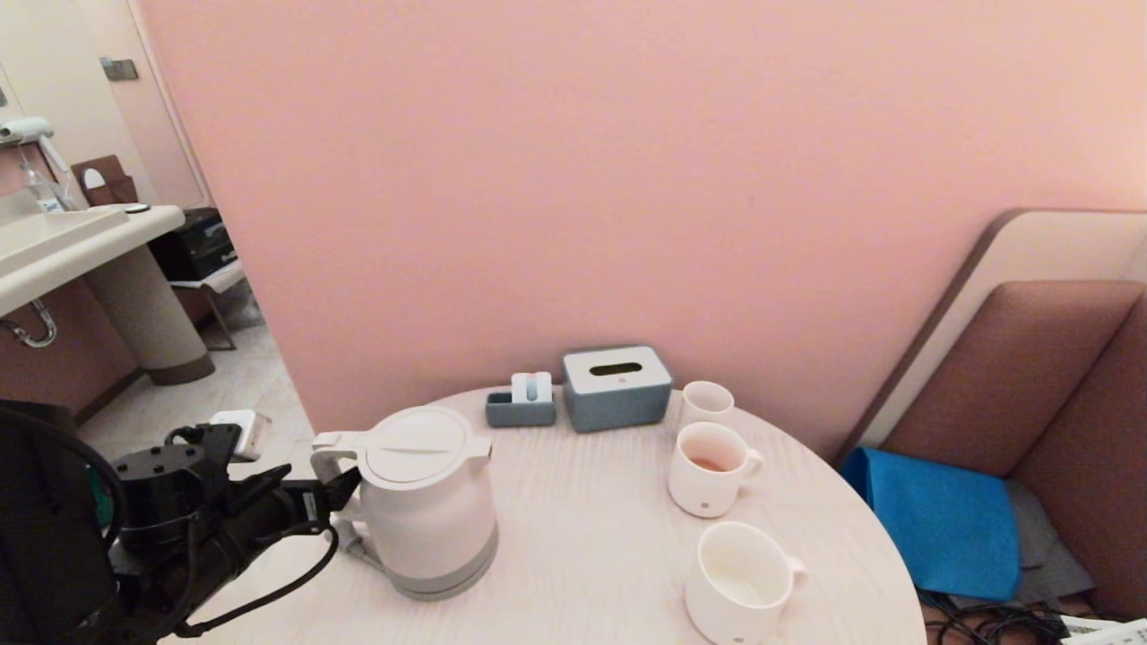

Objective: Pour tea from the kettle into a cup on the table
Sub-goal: Pick up the kettle

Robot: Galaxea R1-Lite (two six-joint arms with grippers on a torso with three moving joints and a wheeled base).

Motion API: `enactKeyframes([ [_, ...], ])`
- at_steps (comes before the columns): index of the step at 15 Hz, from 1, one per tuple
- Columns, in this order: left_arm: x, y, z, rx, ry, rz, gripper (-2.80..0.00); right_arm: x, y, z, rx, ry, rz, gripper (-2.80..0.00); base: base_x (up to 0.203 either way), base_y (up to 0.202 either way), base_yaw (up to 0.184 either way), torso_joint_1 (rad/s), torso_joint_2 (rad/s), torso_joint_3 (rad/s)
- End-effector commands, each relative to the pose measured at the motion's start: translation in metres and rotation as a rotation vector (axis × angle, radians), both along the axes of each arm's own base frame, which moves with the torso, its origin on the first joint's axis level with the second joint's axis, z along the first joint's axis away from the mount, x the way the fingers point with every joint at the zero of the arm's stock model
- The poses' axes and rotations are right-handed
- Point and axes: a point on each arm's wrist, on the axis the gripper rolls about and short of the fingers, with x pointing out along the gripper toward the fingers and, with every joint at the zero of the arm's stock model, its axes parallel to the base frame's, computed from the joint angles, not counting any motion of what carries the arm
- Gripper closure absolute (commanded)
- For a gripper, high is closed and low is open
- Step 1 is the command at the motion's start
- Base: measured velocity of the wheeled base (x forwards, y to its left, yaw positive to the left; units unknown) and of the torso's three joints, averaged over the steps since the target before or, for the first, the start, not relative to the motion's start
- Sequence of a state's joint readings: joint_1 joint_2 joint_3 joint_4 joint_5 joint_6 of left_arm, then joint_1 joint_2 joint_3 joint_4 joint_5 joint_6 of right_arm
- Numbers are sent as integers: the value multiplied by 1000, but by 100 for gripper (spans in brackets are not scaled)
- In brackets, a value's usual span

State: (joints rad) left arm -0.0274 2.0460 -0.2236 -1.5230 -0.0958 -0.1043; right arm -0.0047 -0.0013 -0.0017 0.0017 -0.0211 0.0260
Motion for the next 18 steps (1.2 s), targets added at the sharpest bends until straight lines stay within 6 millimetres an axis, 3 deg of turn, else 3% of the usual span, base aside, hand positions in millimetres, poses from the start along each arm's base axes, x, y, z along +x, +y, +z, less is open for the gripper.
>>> enactKeyframes([
  [1,9,0,7,-4,-75,-1,-280,0,0,0,0,1,0,0,0,0,0,0,0,0],
  [8,25,-1,-13,1,-31,1,-280,0,0,0,0,1,0,0,0,0,0,0,0,0],
  [18,27,-1,4,1,-101,8,-280,0,0,0,0,0,0,0,0,0,0,0,0,0],
])
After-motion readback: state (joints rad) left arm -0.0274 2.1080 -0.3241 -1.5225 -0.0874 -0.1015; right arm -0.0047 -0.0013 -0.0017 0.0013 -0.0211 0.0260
